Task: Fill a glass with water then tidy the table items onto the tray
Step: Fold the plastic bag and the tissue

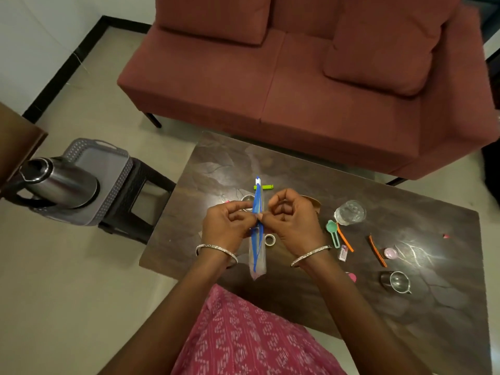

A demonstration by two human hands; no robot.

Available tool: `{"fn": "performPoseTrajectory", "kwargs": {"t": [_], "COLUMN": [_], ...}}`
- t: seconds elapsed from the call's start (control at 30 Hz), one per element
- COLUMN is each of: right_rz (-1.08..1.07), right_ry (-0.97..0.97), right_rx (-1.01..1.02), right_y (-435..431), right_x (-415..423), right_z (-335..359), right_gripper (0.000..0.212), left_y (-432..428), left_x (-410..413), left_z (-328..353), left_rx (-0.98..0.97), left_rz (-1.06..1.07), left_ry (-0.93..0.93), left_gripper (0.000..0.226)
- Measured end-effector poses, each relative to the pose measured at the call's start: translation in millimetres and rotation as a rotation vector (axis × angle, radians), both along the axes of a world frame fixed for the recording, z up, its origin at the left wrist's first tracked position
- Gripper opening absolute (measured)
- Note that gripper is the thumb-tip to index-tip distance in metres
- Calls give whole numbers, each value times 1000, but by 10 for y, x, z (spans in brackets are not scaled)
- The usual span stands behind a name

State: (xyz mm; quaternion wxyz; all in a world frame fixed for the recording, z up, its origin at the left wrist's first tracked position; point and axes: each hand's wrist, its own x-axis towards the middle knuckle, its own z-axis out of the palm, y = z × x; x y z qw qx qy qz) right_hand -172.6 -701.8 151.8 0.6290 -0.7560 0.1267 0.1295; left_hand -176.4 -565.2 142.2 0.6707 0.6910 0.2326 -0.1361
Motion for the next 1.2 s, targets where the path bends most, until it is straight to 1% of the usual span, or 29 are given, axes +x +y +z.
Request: {"fn": "performPoseTrajectory", "kwargs": {"t": [0.1,0.2,0.23,0.3,0.37,0.53,0.6,0.73,0.87,0.93,1.1,1.2], "right_rz": [-8,-3,-1,15,38,134,195,248,324,327,213,228], "right_ry": [-174,-297,-304,-300,-312,-294,-256,-157,-51,-57,-187,-208], "right_rx": [-244,-453,-489,-523,-535,-619,-680,-797,-884,-872,-767,-741], "right_y": [-31,-106,-132,-169,-164,-45,0,56,92,109,211,289], "right_x": [-42,-35,-33,-35,-51,-77,-70,-65,-50,-42,-37,1], "right_z": [-15,-31,-46,-75,-89,-96,-91,-108,-130,-134,-117,-89], "right_gripper": [27,27,28,29,31,36,34,25,28,28,23,21], "left_y": [-25,13,30,59,74,91,84,71,86,104,139,133], "left_x": [-17,-42,-55,-81,-100,-138,-154,-173,-191,-196,-203,-203], "left_z": [-67,-68,-56,-41,-22,26,32,39,44,59,89,126], "left_rx": [300,652,713,768,766,657,644,624,619,620,627,645], "left_rz": [-36,-26,-17,-13,-23,-41,-43,-29,-29,-27,-24,-39], "left_ry": [-114,-235,-256,-284,-311,-332,-337,-339,-372,-391,-434,-485], "left_gripper": [24,15,13,7,4,4,5,6,7,8,9,9]}}
